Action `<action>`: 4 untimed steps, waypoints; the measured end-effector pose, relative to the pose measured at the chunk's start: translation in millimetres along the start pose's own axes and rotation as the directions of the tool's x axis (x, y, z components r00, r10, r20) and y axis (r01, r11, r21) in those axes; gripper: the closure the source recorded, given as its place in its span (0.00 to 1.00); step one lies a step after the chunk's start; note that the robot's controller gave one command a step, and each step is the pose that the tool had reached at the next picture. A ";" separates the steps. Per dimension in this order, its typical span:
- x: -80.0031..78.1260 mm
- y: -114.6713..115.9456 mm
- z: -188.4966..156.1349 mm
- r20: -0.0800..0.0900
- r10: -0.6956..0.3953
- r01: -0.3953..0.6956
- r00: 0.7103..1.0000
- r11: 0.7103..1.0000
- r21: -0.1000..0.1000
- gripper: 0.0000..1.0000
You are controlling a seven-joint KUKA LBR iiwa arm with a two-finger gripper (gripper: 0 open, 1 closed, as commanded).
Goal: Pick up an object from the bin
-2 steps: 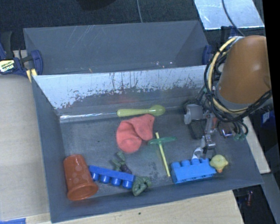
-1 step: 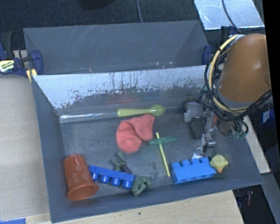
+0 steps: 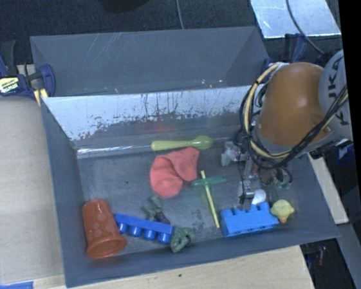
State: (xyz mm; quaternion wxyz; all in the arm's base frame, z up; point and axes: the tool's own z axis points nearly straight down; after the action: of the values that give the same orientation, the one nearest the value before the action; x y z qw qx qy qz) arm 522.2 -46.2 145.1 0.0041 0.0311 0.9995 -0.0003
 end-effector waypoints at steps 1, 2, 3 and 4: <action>-4.4 39.3 32.1 0.004 -0.019 0.019 1.000 1.000 0.002 0.00; -15.4 36.8 67.3 0.027 -0.027 0.028 0.999 1.000 -0.001 0.00; -48.3 68.4 74.8 0.006 -0.036 0.036 0.999 0.999 0.000 0.00; -86.8 85.8 68.2 0.007 0.032 -0.032 0.999 0.999 0.002 0.00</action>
Offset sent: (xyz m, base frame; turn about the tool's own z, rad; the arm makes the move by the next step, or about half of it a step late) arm 0.0106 0.0345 -0.0751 -0.0300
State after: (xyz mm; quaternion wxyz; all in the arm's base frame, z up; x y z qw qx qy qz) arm 614.7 34.0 77.6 0.0075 0.0471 0.9989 -0.0013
